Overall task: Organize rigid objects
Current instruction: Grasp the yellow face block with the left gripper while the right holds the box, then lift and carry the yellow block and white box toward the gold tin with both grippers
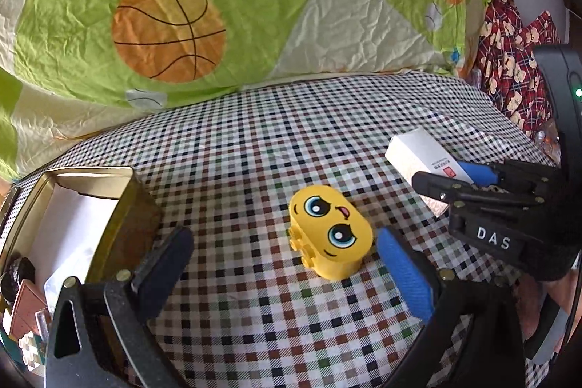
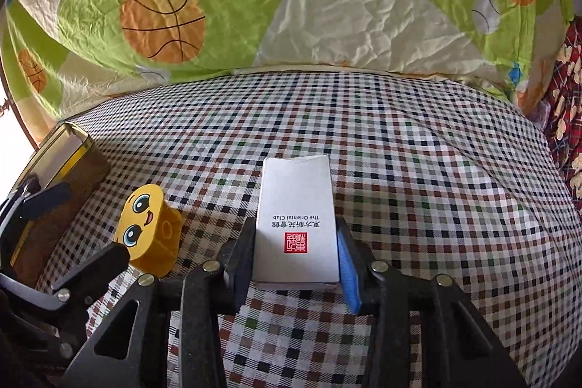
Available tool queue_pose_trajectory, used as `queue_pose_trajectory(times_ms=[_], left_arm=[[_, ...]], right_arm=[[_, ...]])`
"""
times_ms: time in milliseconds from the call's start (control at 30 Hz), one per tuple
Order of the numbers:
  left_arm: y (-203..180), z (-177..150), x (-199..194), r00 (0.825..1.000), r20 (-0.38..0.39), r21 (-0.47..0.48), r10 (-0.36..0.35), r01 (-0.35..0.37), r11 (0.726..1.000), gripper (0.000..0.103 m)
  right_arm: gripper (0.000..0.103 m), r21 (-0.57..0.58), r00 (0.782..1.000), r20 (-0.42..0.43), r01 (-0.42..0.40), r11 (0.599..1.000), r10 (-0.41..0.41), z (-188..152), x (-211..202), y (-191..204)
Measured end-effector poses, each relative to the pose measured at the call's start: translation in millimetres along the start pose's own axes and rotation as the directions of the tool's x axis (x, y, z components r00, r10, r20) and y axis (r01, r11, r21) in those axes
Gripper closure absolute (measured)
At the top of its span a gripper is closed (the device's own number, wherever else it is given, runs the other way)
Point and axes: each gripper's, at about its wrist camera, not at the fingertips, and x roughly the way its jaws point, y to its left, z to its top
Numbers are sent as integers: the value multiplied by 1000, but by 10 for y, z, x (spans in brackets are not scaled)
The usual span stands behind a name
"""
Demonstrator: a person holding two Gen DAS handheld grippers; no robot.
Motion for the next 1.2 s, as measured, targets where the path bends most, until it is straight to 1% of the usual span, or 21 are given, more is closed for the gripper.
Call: queue_pose_trajectory(times_ms=[133, 233, 267, 300, 333, 367, 400, 433, 467, 567, 667, 800, 933, 1100, 1200], left_arm=[[-58, 46, 143, 999, -39, 2, -14, 14, 1000, 2], [-91, 78, 211, 998, -60, 6, -35, 35, 999, 3], [-102, 85, 236, 997, -69, 7, -37, 37, 999, 6], [-106, 90, 260, 996, -79, 6, -41, 42, 999, 13], [-110, 94, 285, 994, -91, 3, -52, 53, 999, 17], [-111, 93, 310, 992, -106, 2, -65, 66, 998, 24], [-102, 95, 332, 990, -120, -3, -80, 80, 997, 39], [-82, 95, 352, 986, -131, -15, -104, 102, 995, 49], [-57, 91, 358, 985, -134, -30, -113, 110, 994, 51], [36, 76, 340, 983, -123, -73, -132, 124, 990, 51], [114, 46, 276, 987, -103, -88, -121, 112, 990, 51], [156, 16, 132, 996, -46, -75, -78, 74, 994, 51], [143, -6, -5, 999, 19, -45, -34, 35, 998, 51], [178, -68, -206, 995, 96, -17, 14, -12, 1000, 51], [188, -97, -286, 992, 126, -7, 28, -27, 1000, 51]], right_arm=[[60, 35, 1000, 8, 1, 999, -2, 6, -23, -79], [60, 33, 1000, 11, 1, 999, -2, 10, -30, -75], [60, 27, 1000, 14, 3, 1000, -3, 9, -38, -75], [60, 21, 1000, 19, 6, 1000, -6, 9, -50, -68], [60, 16, 1000, 24, 9, 1000, -10, 7, -58, -59], [60, 12, 999, 29, 12, 1000, -13, 5, -72, -56], [60, 10, 999, 34, 13, 1000, -13, 2, -81, -45], [60, 8, 999, 40, 12, 1000, -13, -1, -95, -43], [60, 6, 999, 47, 11, 1000, -11, -8, -111, -33], [60, 0, 997, 70, 10, 1000, -10, -14, -153, -12], [60, -4, 996, 84, 3, 1000, -3, -26, -190, -3], [60, -7, 994, 112, 1, 1000, 0, -47, -252, 16], [60, -44, 989, 149, 3, 999, 4, -67, -330, 103], [60, -62, 987, 161, -13, 998, 23, -92, -371, 155], [60, -56, 984, 176, -17, 998, 27, -108, -407, 156]])
